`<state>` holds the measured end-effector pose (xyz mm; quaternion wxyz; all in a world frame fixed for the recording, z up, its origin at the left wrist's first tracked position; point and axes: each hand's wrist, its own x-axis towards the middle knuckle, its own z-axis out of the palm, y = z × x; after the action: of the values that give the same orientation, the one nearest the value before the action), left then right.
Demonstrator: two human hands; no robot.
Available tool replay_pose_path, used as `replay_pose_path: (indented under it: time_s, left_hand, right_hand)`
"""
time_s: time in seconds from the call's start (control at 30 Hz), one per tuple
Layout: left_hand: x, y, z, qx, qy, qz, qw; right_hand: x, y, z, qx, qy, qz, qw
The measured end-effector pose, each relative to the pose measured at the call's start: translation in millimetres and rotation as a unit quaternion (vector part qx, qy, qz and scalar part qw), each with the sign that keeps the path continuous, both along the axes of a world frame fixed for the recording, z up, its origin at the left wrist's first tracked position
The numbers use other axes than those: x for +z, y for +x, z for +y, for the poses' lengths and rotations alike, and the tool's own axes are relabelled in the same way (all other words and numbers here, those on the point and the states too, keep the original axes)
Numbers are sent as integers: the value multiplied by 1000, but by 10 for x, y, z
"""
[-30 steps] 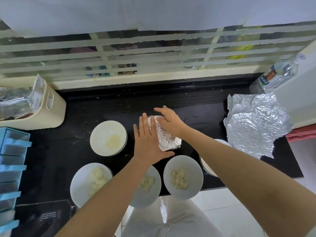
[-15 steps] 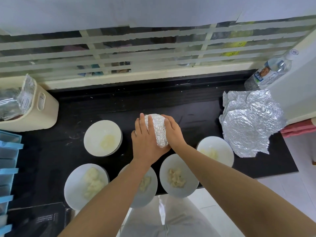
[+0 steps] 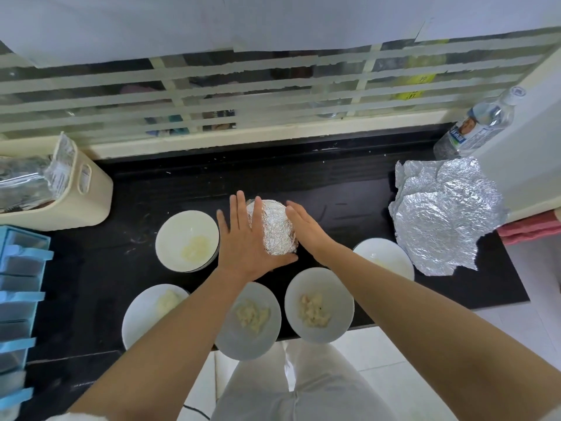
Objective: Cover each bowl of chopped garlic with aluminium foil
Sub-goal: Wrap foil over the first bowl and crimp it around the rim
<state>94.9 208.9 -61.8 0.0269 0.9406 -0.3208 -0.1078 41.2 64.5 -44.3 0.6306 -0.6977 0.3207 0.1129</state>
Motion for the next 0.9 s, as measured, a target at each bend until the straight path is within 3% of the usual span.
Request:
replay_pose_path:
  time_s: [0.13, 0.33, 0.53, 0.67, 0.77, 0.9]
  left_hand:
    - [58, -99, -86, 29, -39, -31, 998]
    - [-27, -292, -278, 127, -50, 8, 991]
    - [-52, -180, -144, 65, -63, -13, 996]
    - [3, -130, -47, 53, -58, -26, 997]
    - [44, -195, -43, 103, -84, -34, 991]
    - [-5, -360, -124, 172, -116, 9, 978]
  right_hand:
    - [69, -6, -104, -49, -41, -34, 997]
    - [11, -61, 48, -67, -45, -39, 996]
    - [23, -123, 57, -72, -53, -32, 996]
    - [77, -29, -72, -55, -129, -46, 989]
    - [142, 163, -85, 0, -164, -88, 983]
    - [105, 354, 14, 149, -217, -124, 957]
